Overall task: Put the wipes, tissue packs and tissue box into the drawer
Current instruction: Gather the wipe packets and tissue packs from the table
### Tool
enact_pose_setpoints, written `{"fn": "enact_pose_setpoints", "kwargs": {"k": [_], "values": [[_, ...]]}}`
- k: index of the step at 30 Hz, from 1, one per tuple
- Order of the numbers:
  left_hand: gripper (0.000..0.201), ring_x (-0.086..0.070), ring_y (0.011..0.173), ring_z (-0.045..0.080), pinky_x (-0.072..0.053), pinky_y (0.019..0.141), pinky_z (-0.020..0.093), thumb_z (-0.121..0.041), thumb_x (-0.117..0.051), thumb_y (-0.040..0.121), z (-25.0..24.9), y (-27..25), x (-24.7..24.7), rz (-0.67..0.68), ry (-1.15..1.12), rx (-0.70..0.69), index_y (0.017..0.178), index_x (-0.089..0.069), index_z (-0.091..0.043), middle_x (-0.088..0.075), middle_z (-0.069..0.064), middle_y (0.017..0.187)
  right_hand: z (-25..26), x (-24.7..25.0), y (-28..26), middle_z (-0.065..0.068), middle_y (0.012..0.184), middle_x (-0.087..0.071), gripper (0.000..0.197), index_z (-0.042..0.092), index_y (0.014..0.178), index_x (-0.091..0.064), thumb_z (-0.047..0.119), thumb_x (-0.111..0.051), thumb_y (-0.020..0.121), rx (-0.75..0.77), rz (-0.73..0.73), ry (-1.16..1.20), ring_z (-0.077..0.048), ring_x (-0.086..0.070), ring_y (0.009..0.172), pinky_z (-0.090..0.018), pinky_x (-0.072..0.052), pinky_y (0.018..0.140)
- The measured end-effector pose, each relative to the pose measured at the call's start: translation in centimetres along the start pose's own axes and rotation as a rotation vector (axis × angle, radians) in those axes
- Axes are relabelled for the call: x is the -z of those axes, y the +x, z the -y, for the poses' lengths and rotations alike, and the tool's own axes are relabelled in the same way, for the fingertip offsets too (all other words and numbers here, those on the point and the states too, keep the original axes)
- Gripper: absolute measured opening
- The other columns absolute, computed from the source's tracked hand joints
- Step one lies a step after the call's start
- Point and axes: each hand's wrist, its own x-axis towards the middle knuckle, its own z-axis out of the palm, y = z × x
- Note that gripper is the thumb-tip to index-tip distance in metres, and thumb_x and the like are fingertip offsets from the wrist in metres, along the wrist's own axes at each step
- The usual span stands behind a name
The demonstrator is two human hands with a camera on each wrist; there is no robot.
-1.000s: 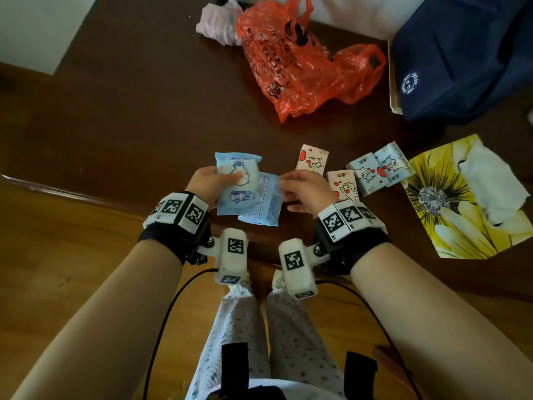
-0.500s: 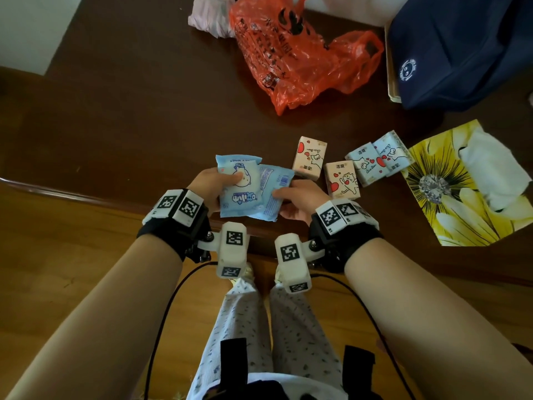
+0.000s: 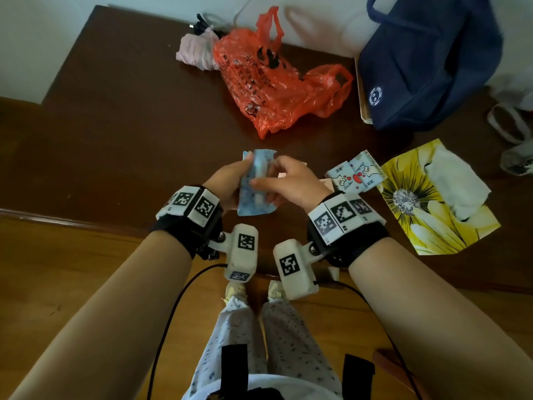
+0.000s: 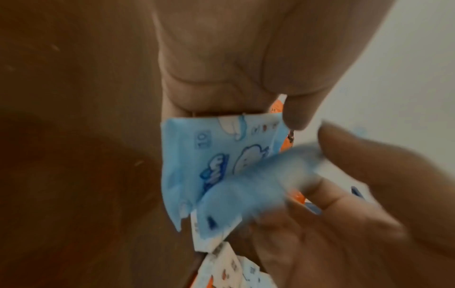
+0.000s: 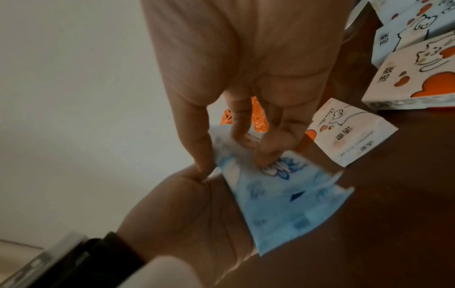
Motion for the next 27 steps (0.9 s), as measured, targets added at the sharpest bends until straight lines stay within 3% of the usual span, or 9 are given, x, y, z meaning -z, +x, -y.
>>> {"fn": "enact_pose_setpoints", "kwargs": {"k": [2, 4, 6, 7, 10, 15, 19, 22, 27], "values": [[0.057, -0.063, 0.093, 0.023, -0.051, 0.079, 0.040, -0.057, -0.018, 0.092, -0.1, 0.4, -0.2, 0.080, -0.052, 0.046, 0.103, -0.059, -0.018, -0.066, 0.007, 0.101, -0.2, 0.1, 0.1, -0.002, 0.076, -0.062, 0.022, 0.019, 0.077, -0.048, 0.021, -0.070, 0.079, -0.008, -0.002, 0.050, -0.011, -0.061, 0.056, -0.019, -0.051, 0.052], [0.059, -0.069, 0.089, 0.021, -0.056, 0.071, 0.037, -0.062, -0.019, 0.089, 0.2, 0.4, 0.0, 0.115, -0.024, 0.036, 0.104, -0.060, -0.022, -0.070, 0.005, 0.098, -0.6, 0.2, 0.4, 0.000, 0.078, -0.060, 0.015, 0.019, 0.078, -0.051, 0.016, -0.065, 0.084, -0.007, -0.008, 0.075, -0.011, -0.060, 0.056, -0.019, -0.052, 0.051], [0.034, -0.073, 0.076, 0.016, -0.059, 0.065, 0.033, -0.044, -0.039, 0.092, 0.8, 0.6, 0.5, 0.061, 0.021, -0.029, 0.102, -0.060, -0.019, -0.069, 0.007, 0.094, -0.9, 0.3, 0.6, -0.001, 0.079, -0.060, 0.006, 0.015, 0.088, -0.057, 0.010, -0.057, 0.089, -0.011, 0.033, 0.100, -0.011, -0.060, 0.057, -0.017, -0.050, 0.049], [0.019, -0.073, 0.070, 0.014, -0.060, 0.063, 0.031, -0.029, -0.049, 0.091, 1.1, 0.9, 0.8, 0.010, 0.040, -0.063, 0.101, -0.059, -0.017, -0.067, 0.008, 0.094, -1.0, 0.5, 0.7, -0.001, 0.078, -0.060, 0.012, 0.012, 0.098, -0.059, 0.007, -0.054, 0.090, -0.011, 0.054, 0.102, -0.011, -0.059, 0.057, -0.017, -0.049, 0.048], [0.015, -0.073, 0.064, 0.014, -0.061, 0.063, 0.033, -0.008, -0.061, 0.083, 1.7, 1.7, 1.6, -0.144, 0.016, -0.068, 0.096, -0.059, -0.013, -0.068, 0.010, 0.094, -1.4, 1.6, 1.2, -0.001, 0.089, -0.062, 0.030, 0.010, 0.116, -0.060, 0.003, -0.052, 0.089, -0.022, 0.000, 0.092, -0.009, -0.057, 0.062, -0.019, -0.043, 0.049], [0.018, -0.068, 0.083, 0.023, -0.060, 0.062, 0.037, -0.007, -0.064, 0.080, 1.5, 2.9, 2.4, -0.230, -0.032, -0.030, 0.097, -0.059, -0.013, -0.068, 0.010, 0.094, -4.6, 4.6, 2.1, -0.003, 0.117, -0.054, 0.044, 0.015, 0.116, -0.058, 0.005, -0.070, 0.074, -0.137, -0.404, -0.155, -0.016, -0.055, 0.104, -0.019, -0.045, 0.074], [0.021, -0.068, 0.082, 0.023, -0.060, 0.063, 0.037, -0.007, -0.064, 0.080, 0.9, 3.7, 1.6, -0.208, -0.023, -0.037, 0.099, -0.058, -0.014, -0.068, 0.008, 0.093, -7.4, 5.4, 2.2, -0.010, 0.131, -0.042, 0.071, 0.022, 0.123, -0.051, 0.019, -0.083, 0.060, -0.336, -0.347, -0.426, -0.029, -0.048, 0.120, -0.038, -0.044, 0.099], [0.023, -0.068, 0.084, 0.023, -0.061, 0.064, 0.037, -0.006, -0.062, 0.082, 0.5, 4.3, 0.4, -0.158, -0.010, -0.044, 0.103, -0.058, -0.013, -0.069, 0.009, 0.096, -8.5, 5.0, 2.2, -0.011, 0.134, -0.037, 0.079, 0.024, 0.129, -0.044, 0.023, -0.084, 0.060, -0.313, -0.374, -0.489, -0.031, -0.042, 0.124, -0.041, -0.041, 0.103], [0.034, -0.069, 0.088, 0.024, -0.060, 0.067, 0.039, -0.007, -0.061, 0.083, 0.4, 4.8, -0.7, -0.087, -0.013, -0.040, 0.116, -0.056, -0.012, -0.068, 0.010, 0.103, -8.7, 4.7, 2.2, -0.011, 0.133, -0.039, 0.085, 0.026, 0.136, -0.035, 0.021, -0.080, 0.065, -0.300, -0.394, -0.523, -0.032, -0.047, 0.120, -0.042, -0.046, 0.098]]}}
